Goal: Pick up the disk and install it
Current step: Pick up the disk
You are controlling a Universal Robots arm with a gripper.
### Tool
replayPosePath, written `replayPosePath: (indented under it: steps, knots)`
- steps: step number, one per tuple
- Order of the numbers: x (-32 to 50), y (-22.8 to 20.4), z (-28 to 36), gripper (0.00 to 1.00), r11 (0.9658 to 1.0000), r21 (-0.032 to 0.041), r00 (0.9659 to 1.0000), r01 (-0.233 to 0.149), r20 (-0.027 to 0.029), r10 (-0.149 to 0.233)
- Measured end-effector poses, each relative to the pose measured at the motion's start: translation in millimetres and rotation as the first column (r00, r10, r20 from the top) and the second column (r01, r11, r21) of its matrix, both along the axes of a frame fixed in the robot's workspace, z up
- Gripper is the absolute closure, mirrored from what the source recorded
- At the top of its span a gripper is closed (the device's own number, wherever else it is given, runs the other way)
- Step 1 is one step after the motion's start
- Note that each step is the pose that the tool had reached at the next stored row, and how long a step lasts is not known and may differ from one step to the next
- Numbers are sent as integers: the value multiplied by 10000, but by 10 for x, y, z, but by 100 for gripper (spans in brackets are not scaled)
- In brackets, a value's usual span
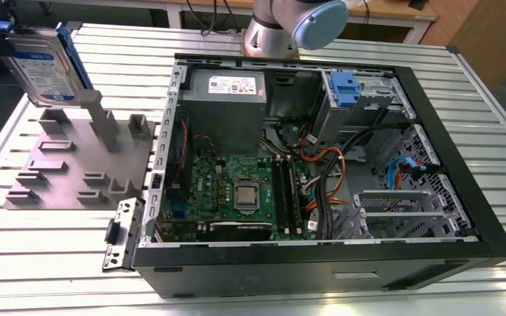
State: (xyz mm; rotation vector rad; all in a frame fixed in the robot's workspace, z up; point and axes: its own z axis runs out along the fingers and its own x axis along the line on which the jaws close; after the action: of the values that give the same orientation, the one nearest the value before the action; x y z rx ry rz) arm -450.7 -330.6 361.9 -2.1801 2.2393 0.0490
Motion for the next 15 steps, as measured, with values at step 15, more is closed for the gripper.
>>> replayPosePath:
  steps: [15]
  knots:
    - [0,0,119,63,10000,0,10000,0,0,0]
